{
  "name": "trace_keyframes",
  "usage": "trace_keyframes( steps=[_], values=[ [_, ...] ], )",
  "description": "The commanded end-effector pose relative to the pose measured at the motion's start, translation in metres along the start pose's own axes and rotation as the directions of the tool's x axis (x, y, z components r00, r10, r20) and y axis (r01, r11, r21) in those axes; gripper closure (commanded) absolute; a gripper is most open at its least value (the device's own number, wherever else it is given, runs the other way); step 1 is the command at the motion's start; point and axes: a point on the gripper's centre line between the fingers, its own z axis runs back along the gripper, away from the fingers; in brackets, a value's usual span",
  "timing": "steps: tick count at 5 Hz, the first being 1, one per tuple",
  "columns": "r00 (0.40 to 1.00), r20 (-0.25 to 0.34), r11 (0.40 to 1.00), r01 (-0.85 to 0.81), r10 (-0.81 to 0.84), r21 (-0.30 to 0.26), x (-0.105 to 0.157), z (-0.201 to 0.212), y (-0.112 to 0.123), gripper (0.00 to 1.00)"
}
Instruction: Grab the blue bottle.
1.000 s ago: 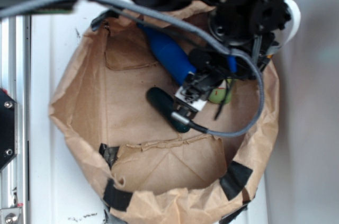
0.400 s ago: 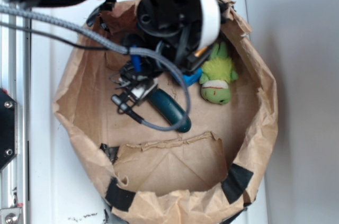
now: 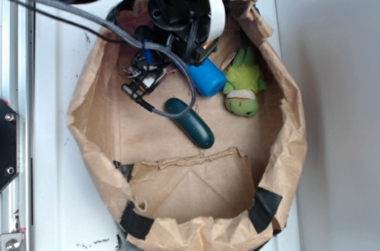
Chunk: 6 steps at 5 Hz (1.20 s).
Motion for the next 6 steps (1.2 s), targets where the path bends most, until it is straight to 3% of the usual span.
trace_keyframes(
  steps=[1, 2, 3, 4, 5, 6],
  values=[
    [1.000, 0.000, 0.999, -0.009, 0.009, 0.044, -0.034, -0.004, -0.018, 0.00],
    [1.000, 0.015, 0.998, -0.021, 0.021, 0.060, -0.050, -0.004, -0.032, 1.00],
    [0.999, 0.037, 0.999, -0.013, 0.012, 0.043, -0.065, 0.006, -0.048, 1.00],
    [0.996, 0.082, 1.000, -0.022, 0.022, 0.005, -0.017, 0.019, -0.023, 1.00],
    [0.990, 0.133, 0.998, -0.046, 0.051, -0.042, -0.017, 0.043, -0.030, 1.00],
    [0.982, 0.169, 0.995, -0.070, 0.082, -0.076, -0.003, 0.060, -0.031, 0.00]
  ],
)
